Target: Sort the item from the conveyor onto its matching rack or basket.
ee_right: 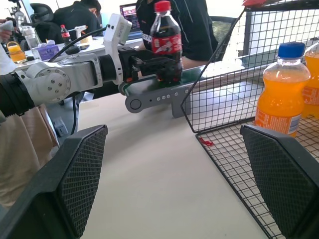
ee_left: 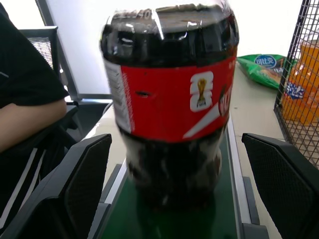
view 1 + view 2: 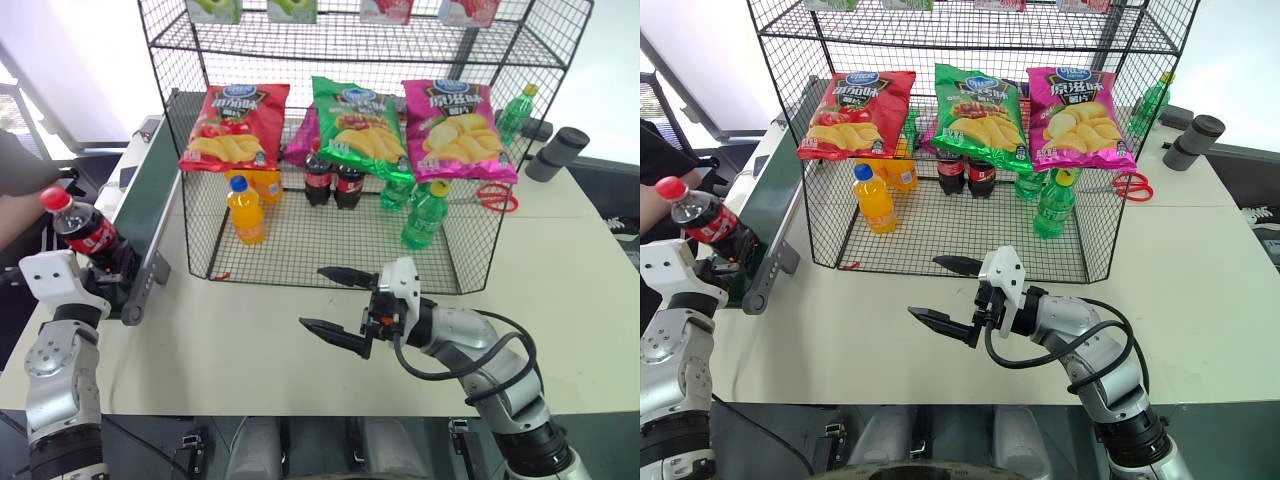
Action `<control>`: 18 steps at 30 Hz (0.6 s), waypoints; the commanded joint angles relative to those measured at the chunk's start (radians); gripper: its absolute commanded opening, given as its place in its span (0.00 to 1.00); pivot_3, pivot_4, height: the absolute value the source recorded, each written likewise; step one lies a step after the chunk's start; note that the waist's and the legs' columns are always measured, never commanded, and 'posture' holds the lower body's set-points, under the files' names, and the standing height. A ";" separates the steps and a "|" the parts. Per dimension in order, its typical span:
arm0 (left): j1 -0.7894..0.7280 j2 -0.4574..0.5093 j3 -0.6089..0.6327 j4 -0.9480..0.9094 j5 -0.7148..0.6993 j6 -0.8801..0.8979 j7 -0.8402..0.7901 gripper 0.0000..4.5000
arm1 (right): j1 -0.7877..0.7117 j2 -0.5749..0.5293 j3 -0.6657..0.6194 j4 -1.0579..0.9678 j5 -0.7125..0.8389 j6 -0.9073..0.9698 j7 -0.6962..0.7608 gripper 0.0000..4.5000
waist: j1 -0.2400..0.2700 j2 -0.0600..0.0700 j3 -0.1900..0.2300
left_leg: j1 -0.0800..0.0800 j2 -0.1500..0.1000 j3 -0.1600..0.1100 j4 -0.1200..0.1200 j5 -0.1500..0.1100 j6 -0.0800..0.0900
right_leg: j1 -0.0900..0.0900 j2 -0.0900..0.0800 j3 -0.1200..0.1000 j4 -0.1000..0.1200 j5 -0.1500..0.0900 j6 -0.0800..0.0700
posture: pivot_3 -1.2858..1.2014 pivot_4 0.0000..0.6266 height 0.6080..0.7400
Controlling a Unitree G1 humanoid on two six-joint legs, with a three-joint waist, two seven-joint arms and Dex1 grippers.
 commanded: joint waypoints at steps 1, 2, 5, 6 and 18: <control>-0.001 0.009 0.027 -0.004 0.010 -0.024 0.016 1.00 | -0.010 0.006 -0.001 -0.019 0.022 0.001 0.007 0.99 | 0.000 0.000 0.000 | 0.000 0.000 0.000 0.000 0.000 0.000 | 0.000 0.000 0.000 0.000 0.000 0.000 | 0.52 0.24 1.00; -0.001 0.010 0.028 0.001 0.015 -0.024 0.021 0.94 | -0.010 0.006 -0.001 -0.019 0.023 0.002 0.007 1.00 | 0.000 0.000 0.000 | 0.000 0.000 0.000 0.000 0.000 0.000 | 0.000 0.000 0.000 0.000 0.000 0.000 | 0.52 0.24 1.00; 0.001 0.011 0.031 0.004 0.012 -0.027 0.020 0.70 | -0.010 0.007 0.000 -0.021 0.026 0.005 0.005 1.00 | 0.001 0.000 0.000 | 0.000 0.000 0.000 0.000 0.000 0.000 | 0.000 0.000 0.000 0.000 0.000 0.000 | 0.52 0.24 1.00; 0.002 0.012 0.032 0.001 0.010 -0.028 0.018 0.66 | -0.010 0.007 0.000 -0.022 0.027 0.006 0.004 1.00 | 0.001 0.000 0.000 | 0.000 0.000 0.000 0.000 0.000 0.000 | 0.000 0.000 0.000 0.000 0.000 0.000 | 0.52 0.24 1.00; -0.016 0.174 0.058 -0.187 -0.245 0.126 -0.283 0.66 | -0.010 -0.001 -0.010 -0.026 0.038 0.022 0.004 1.00 | -0.002 -0.003 0.000 | -0.002 0.001 -0.001 -0.001 0.000 0.000 | -0.002 -0.002 0.000 -0.001 0.000 -0.001 | 0.52 0.24 1.00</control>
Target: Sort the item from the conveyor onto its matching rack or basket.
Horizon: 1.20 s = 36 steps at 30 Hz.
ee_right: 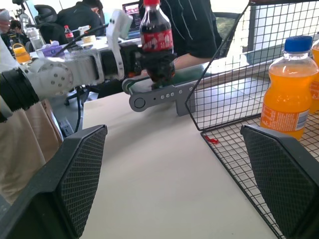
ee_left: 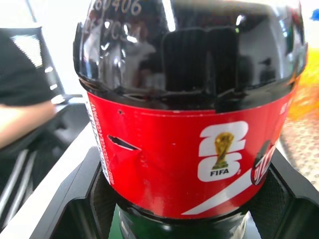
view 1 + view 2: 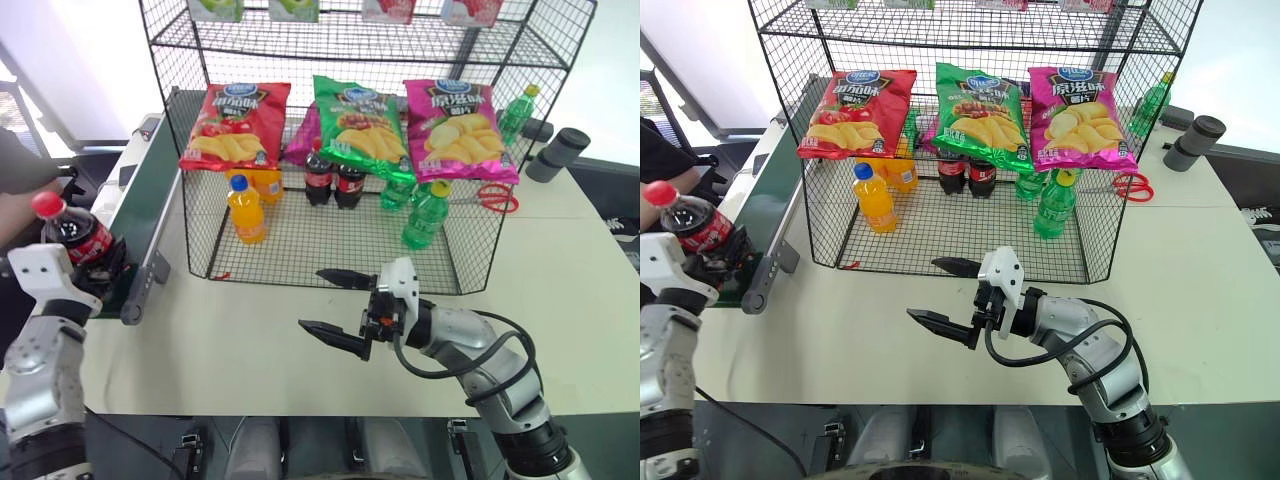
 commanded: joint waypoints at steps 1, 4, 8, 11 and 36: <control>-0.010 0.096 0.028 -0.175 -0.168 0.095 -0.165 0.66 | -0.009 -0.001 -0.014 -0.026 0.023 0.002 0.004 1.00 | 0.000 0.000 0.000 | 0.000 0.000 0.000 0.000 0.000 0.000 | 0.000 0.000 0.000 -0.001 0.000 -0.001 | 0.52 0.24 1.00; 0.014 0.152 0.002 -0.247 -0.265 0.209 -0.267 0.66 | -0.012 -0.005 -0.024 -0.024 0.026 0.007 0.003 1.00 | -0.003 0.000 0.000 | 0.000 -0.001 0.000 -0.001 0.000 0.000 | 0.000 -0.002 0.000 -0.002 -0.002 -0.003 | 0.52 0.24 1.00; 0.025 0.197 -0.127 -0.354 -0.306 0.319 -0.376 0.66 | -0.033 -0.013 -0.074 -0.017 0.057 0.040 -0.015 1.00 | -0.005 0.002 0.001 | 0.000 -0.001 0.000 -0.002 0.000 0.000 | 0.000 -0.002 0.000 -0.003 -0.002 -0.003 | 0.52 0.24 1.00; -0.016 0.186 -0.298 -0.391 -0.241 0.326 -0.441 0.66 | -0.062 -0.010 -0.105 -0.022 0.101 0.086 -0.033 1.00 | -0.004 0.002 0.001 | 0.000 -0.001 0.000 -0.002 0.000 0.000 | 0.000 -0.002 0.000 -0.002 -0.002 -0.003 | 0.52 0.24 1.00; -0.347 -0.070 -0.743 -0.166 -0.009 0.172 -0.760 0.66 | -0.040 0.020 -0.105 -0.112 0.190 0.200 -0.143 0.67 | 0.002 0.003 0.001 | -0.002 -0.001 0.001 0.000 0.000 0.001 | -0.001 0.008 0.001 -0.001 0.000 0.001 | 0.52 0.24 1.00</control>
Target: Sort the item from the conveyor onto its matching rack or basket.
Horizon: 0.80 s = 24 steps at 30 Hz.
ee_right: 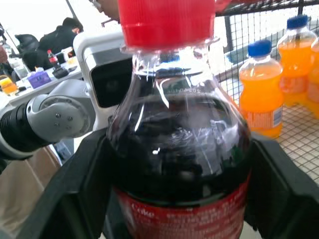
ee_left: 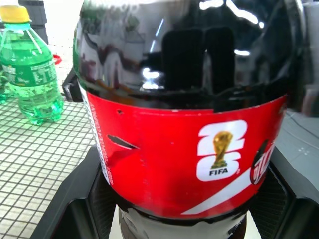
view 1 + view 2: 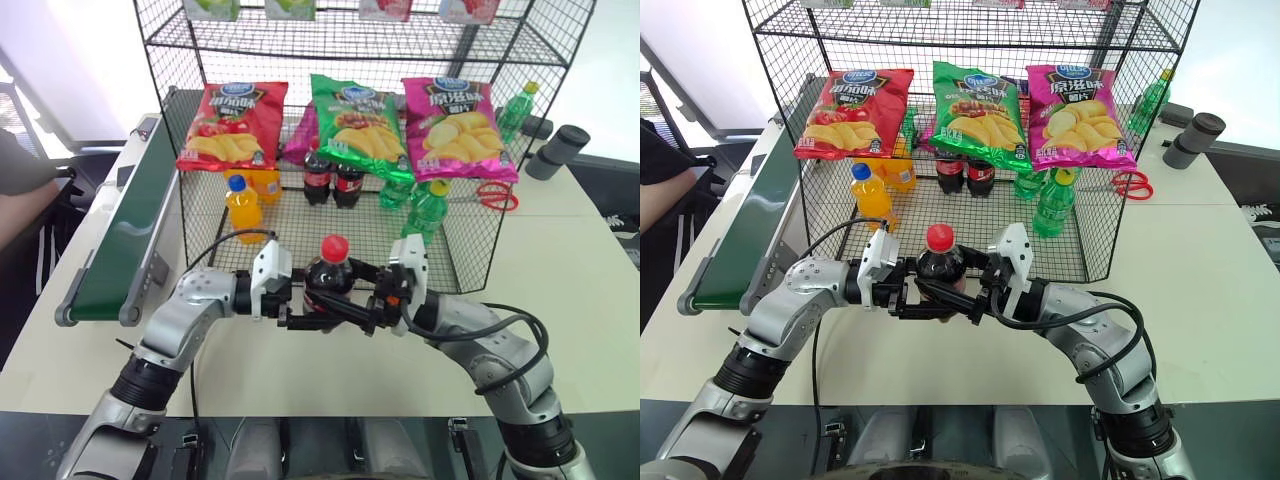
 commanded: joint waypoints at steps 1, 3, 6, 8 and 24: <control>-0.027 -0.010 0.025 -0.024 -0.025 0.001 -0.010 0.66 | 0.004 0.003 -0.014 -0.051 0.028 -0.005 -0.003 0.67 | 0.000 0.000 0.000 | 0.000 0.000 0.000 0.000 0.000 0.000 | 0.000 0.000 0.000 0.000 0.000 0.000 | 0.52 0.24 1.00; -0.027 -0.012 0.030 -0.020 -0.021 0.005 -0.005 0.77 | 0.001 0.003 -0.013 -0.048 0.021 -0.011 -0.005 0.67 | 0.000 0.000 0.000 | 0.000 0.000 0.000 0.000 0.000 0.000 | 0.000 0.000 0.000 0.000 0.000 0.000 | 0.52 0.24 1.00; -0.014 -0.012 0.053 -0.006 0.013 -0.027 0.035 0.99 | -0.006 0.007 -0.017 -0.029 -0.002 -0.036 -0.010 0.67 | 0.000 0.000 0.000 | 0.000 0.000 0.000 0.000 0.000 0.000 | 0.000 0.000 0.000 0.000 0.000 0.000 | 0.52 0.24 1.00; 0.025 0.006 0.091 -0.001 0.035 -0.047 0.076 0.99 | -0.021 0.019 -0.031 0.011 -0.047 -0.080 -0.029 0.67 | -0.001 0.000 0.000 | 0.000 0.000 0.000 0.000 0.000 0.000 | 0.000 0.000 0.000 0.000 0.000 0.000 | 0.52 0.24 1.00; 0.333 -0.063 0.325 -0.088 0.080 -0.218 0.396 0.99 | -0.305 0.308 -0.060 0.770 -0.475 -0.690 -0.315 0.67 | -0.006 0.001 0.000 | 0.001 0.000 0.002 0.000 0.000 0.000 | 0.000 -0.003 0.001 0.002 0.000 0.000 | 0.52 0.24 1.00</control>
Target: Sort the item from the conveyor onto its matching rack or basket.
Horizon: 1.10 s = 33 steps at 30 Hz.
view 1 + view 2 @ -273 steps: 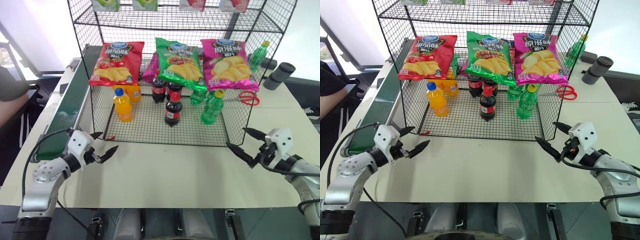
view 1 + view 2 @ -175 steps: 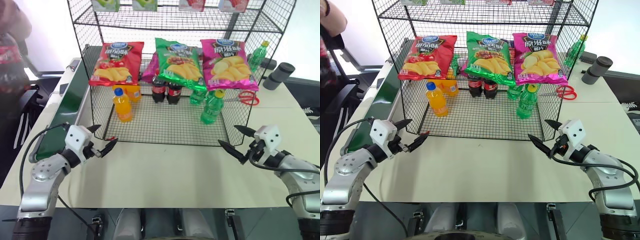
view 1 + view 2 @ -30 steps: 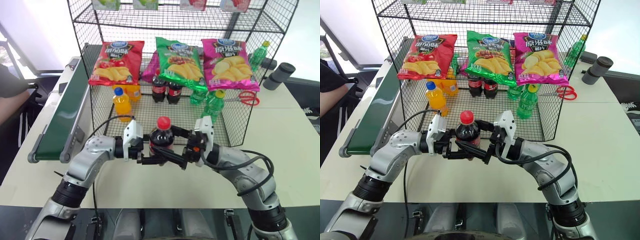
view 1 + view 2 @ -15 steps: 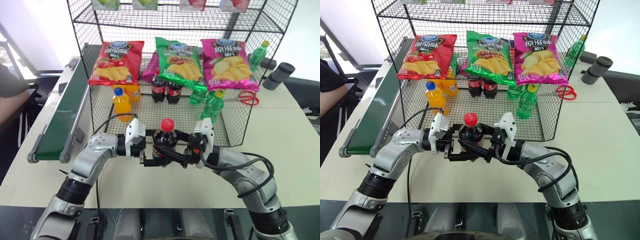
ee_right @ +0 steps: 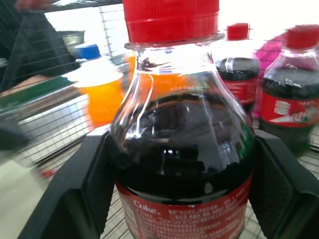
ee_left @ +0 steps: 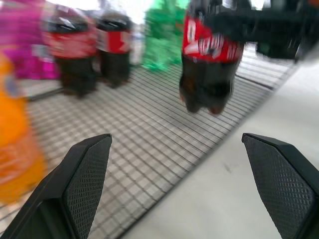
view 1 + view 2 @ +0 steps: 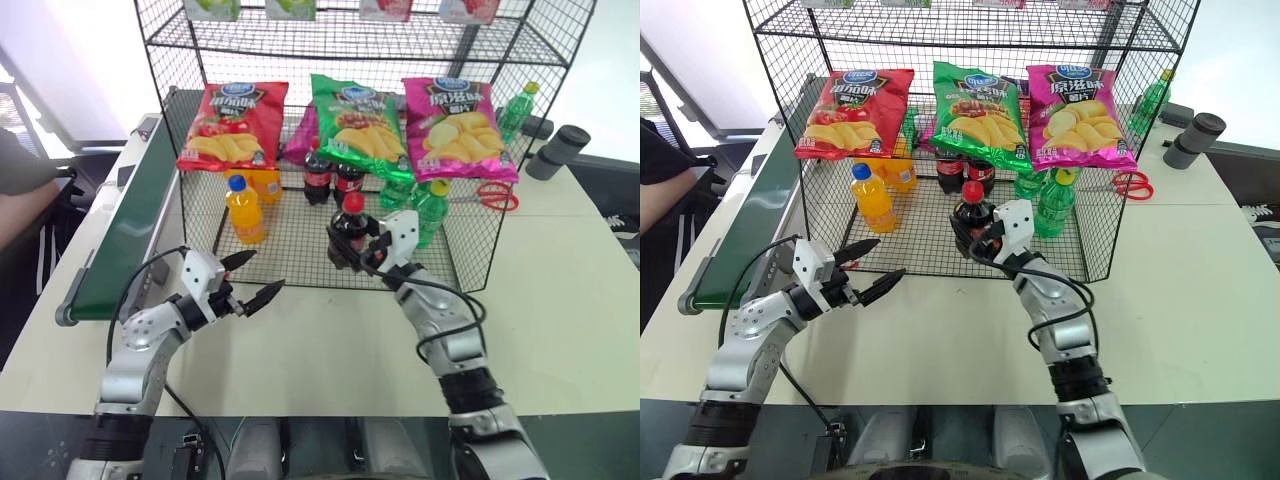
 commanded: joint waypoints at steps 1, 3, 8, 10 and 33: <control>0.032 -0.007 0.017 -0.081 0.003 -0.020 0.040 0.99 | -0.099 0.040 -0.024 0.127 -0.067 -0.160 -0.062 0.67 | -0.001 0.000 0.000 | 0.000 0.000 0.000 0.000 0.000 0.000 | 0.000 0.000 0.000 0.000 0.000 0.000 | 0.52 0.24 1.00; 0.050 -0.006 0.018 -0.102 0.003 -0.016 0.055 0.99 | -0.142 0.058 -0.034 0.230 -0.090 -0.209 -0.091 0.67 | -0.002 0.000 0.000 | 0.000 0.000 0.000 0.000 0.000 0.000 | 0.000 0.000 0.000 0.001 0.000 0.000 | 0.52 0.24 1.00; 0.079 0.003 0.014 -0.133 0.007 -0.012 0.075 0.99 | -0.230 0.093 -0.065 0.434 -0.104 -0.303 -0.117 0.67 | -0.004 0.000 0.000 | 0.000 0.000 0.000 0.000 0.000 0.000 | 0.000 -0.001 0.000 0.001 0.000 0.000 | 0.52 0.24 1.00; 0.083 0.002 0.009 -0.151 0.007 -0.004 0.087 0.99 | -0.259 0.101 -0.073 0.499 -0.106 -0.329 -0.110 0.67 | -0.005 0.001 0.000 | 0.000 0.000 0.000 0.000 0.000 0.000 | 0.000 -0.001 0.000 0.001 0.000 0.000 | 0.52 0.24 1.00; -0.013 0.021 -0.004 -0.136 -0.022 0.094 0.108 1.00 | -0.118 0.019 -0.055 0.339 -0.102 -0.351 0.070 0.99 | -0.024 0.001 0.000 | 0.001 0.000 0.000 -0.001 0.000 -0.001 | 0.000 -0.003 0.000 0.002 0.000 0.000 | 0.52 0.24 1.00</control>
